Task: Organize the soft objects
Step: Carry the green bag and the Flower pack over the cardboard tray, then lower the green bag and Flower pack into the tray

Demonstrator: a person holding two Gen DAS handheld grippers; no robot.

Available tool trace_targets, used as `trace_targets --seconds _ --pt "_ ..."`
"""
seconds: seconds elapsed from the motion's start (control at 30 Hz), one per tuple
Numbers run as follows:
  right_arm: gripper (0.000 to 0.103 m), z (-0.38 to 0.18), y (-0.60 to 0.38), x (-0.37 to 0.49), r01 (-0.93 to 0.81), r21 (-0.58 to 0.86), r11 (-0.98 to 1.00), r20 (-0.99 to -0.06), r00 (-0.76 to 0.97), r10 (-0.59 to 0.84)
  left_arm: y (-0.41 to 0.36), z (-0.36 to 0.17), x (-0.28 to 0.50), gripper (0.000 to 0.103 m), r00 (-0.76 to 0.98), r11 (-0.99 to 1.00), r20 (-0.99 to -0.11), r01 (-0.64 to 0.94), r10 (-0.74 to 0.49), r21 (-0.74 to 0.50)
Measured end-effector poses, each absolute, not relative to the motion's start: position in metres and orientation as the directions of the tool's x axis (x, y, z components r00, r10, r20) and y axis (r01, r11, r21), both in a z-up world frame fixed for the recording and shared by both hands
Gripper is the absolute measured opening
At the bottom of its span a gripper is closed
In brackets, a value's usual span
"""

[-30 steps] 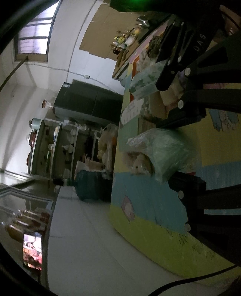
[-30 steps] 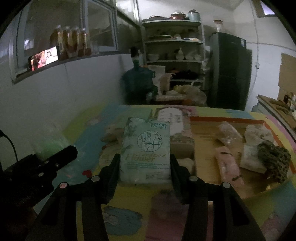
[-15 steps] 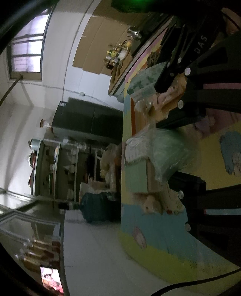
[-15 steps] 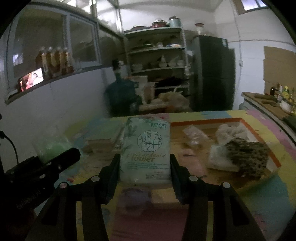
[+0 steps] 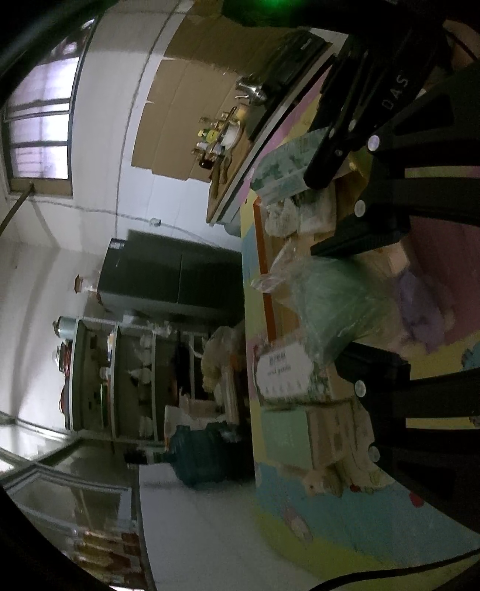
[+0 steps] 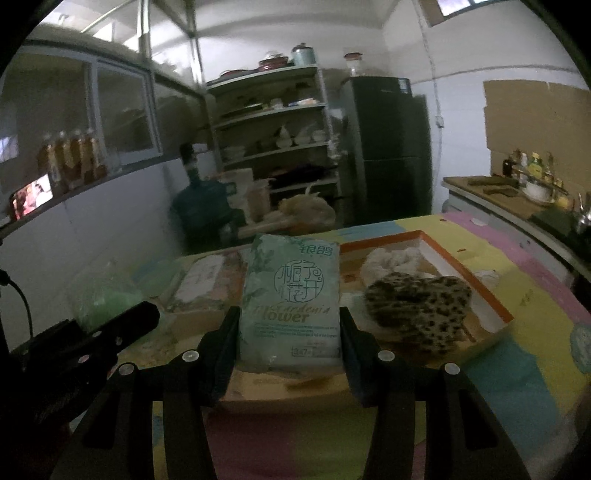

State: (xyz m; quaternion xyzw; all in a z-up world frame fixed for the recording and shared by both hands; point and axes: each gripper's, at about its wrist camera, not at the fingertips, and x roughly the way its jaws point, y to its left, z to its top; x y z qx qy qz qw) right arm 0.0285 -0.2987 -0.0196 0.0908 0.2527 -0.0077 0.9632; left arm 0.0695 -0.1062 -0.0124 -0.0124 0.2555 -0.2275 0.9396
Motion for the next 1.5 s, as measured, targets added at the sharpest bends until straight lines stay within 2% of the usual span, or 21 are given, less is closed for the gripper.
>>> trace_targets --seconds 0.6,1.5 --pt "0.052 -0.035 -0.370 0.031 0.193 0.202 0.960 -0.504 0.861 -0.067 -0.179 -0.023 0.088 0.044 0.707 0.857 -0.511 0.500 -0.489 -0.129" --pt "0.052 -0.068 -0.413 0.073 0.232 0.208 0.950 -0.585 0.808 -0.069 -0.240 -0.066 0.135 0.044 0.600 0.830 -0.630 0.541 -0.493 -0.135"
